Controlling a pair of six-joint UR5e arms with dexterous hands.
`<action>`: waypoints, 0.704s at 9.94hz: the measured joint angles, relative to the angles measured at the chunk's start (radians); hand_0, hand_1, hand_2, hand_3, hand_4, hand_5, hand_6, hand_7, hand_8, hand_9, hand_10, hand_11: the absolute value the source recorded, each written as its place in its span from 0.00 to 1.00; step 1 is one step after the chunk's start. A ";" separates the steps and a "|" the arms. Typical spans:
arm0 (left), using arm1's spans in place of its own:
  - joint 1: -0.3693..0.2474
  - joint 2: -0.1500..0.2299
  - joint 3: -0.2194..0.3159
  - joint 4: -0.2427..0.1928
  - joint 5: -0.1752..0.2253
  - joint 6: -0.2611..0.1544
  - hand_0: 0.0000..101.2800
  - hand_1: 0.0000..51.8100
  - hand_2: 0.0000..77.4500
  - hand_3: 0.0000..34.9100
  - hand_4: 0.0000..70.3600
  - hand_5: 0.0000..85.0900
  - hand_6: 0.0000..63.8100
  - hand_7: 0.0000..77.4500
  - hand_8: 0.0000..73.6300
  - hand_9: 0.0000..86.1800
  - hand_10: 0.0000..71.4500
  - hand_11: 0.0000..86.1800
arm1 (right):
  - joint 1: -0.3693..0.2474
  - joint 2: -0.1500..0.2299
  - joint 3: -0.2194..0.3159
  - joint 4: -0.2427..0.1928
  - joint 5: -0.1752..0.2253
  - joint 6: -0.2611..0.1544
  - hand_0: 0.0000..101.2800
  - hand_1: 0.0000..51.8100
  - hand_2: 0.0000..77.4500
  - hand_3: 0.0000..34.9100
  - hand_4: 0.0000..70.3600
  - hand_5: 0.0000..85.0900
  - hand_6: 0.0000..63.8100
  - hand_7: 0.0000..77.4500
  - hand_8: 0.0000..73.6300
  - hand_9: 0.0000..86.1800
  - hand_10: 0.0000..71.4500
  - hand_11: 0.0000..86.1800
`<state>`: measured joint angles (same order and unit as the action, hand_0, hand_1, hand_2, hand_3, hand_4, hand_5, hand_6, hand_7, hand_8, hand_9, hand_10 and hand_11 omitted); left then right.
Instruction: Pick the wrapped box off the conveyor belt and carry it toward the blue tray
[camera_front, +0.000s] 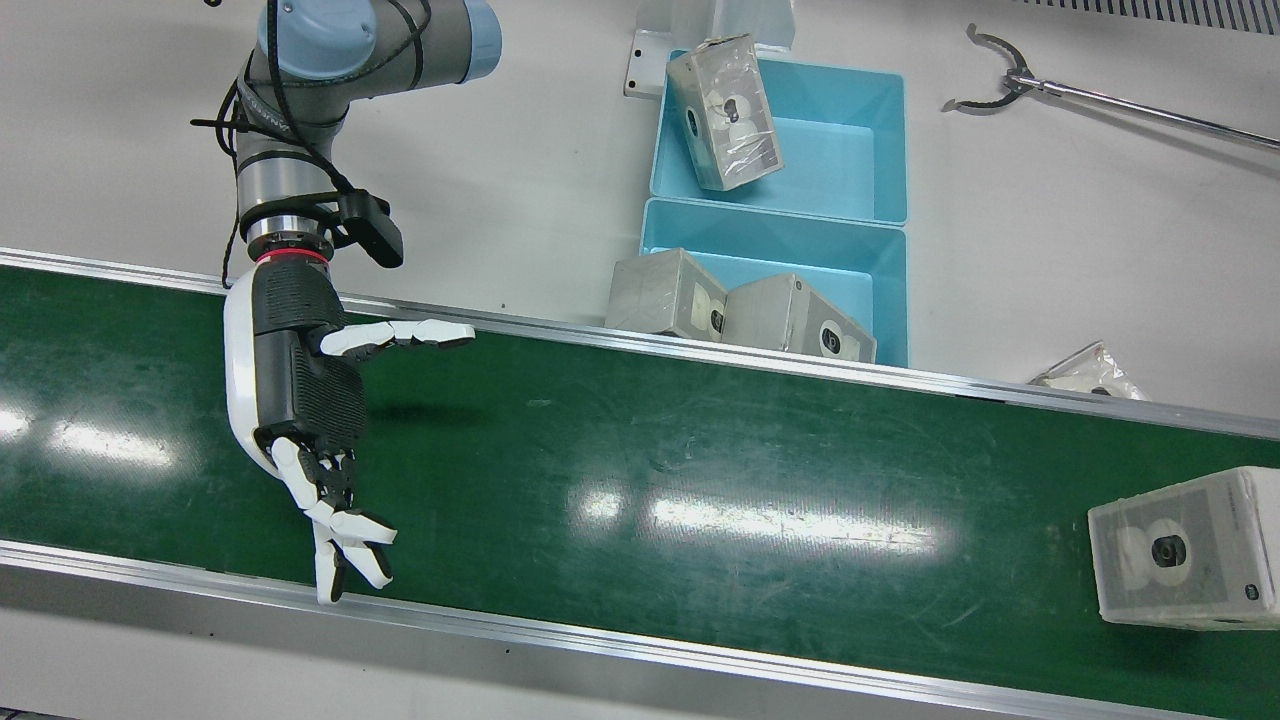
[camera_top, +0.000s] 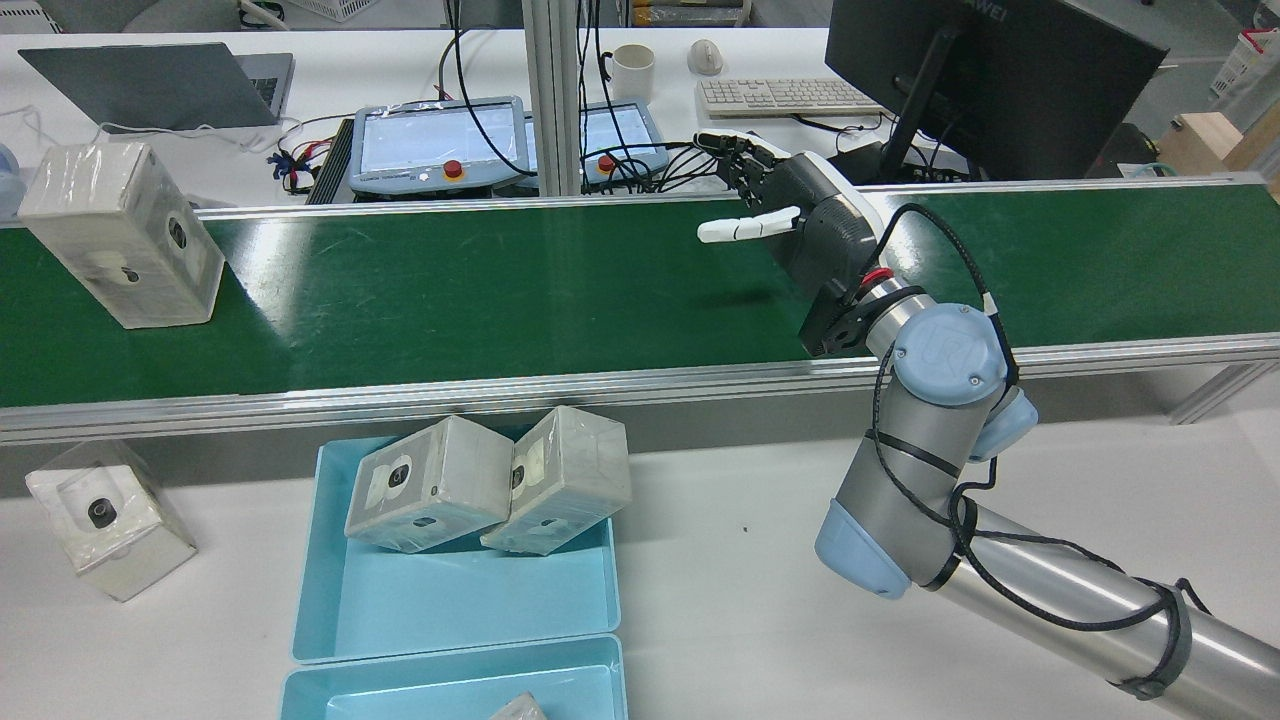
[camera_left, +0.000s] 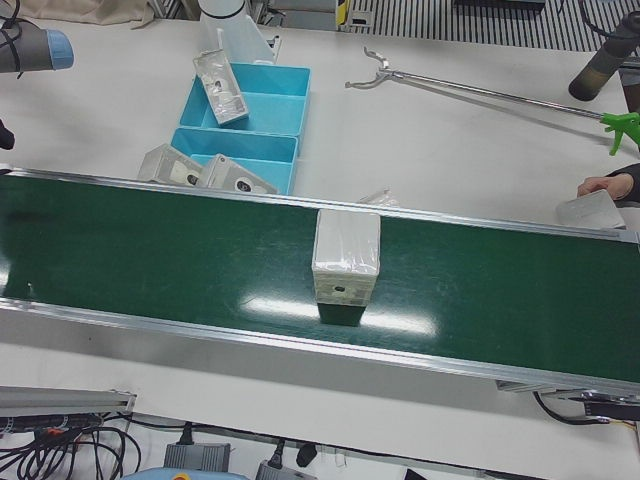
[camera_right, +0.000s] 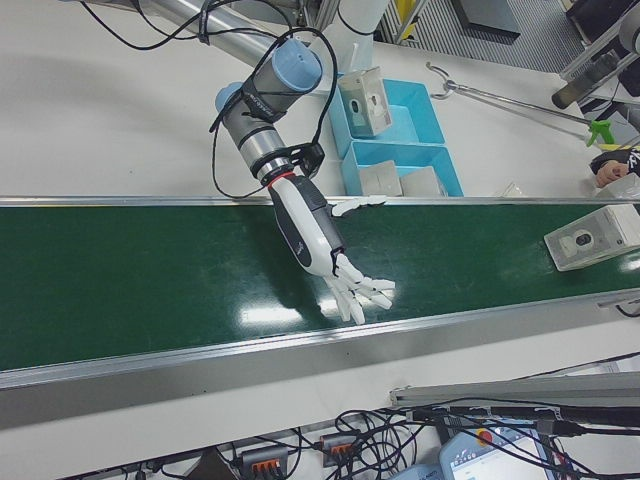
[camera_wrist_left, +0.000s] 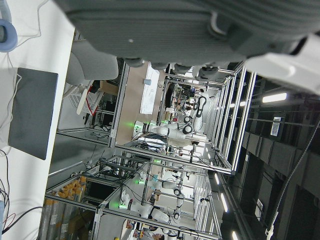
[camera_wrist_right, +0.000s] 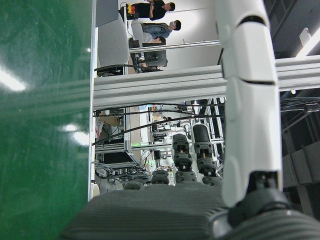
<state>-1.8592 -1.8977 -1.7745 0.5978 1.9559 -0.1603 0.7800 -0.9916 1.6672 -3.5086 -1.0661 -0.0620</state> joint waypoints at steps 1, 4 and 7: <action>0.000 0.000 0.000 0.000 0.000 0.000 0.00 0.00 0.01 0.00 0.00 0.01 0.01 0.01 0.01 0.00 0.01 0.01 | 0.000 -0.001 -0.001 0.000 0.000 0.001 0.49 0.31 0.13 0.00 0.14 0.28 0.11 0.09 0.01 0.04 0.00 0.01; 0.000 0.000 0.000 0.000 0.000 0.000 0.00 0.00 0.01 0.00 0.00 0.01 0.01 0.01 0.01 0.01 0.01 0.01 | 0.001 -0.001 -0.001 0.000 0.001 0.004 0.49 0.31 0.13 0.00 0.15 0.28 0.11 0.09 0.01 0.04 0.00 0.01; 0.000 0.000 0.000 0.000 0.000 0.000 0.00 0.00 0.01 0.00 0.00 0.01 0.01 0.00 0.01 0.00 0.01 0.01 | 0.001 0.000 0.000 0.000 0.001 0.006 0.49 0.31 0.13 0.00 0.15 0.29 0.10 0.09 0.01 0.04 0.00 0.01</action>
<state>-1.8592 -1.8977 -1.7745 0.5978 1.9559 -0.1603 0.7807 -0.9917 1.6673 -3.5083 -1.0647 -0.0562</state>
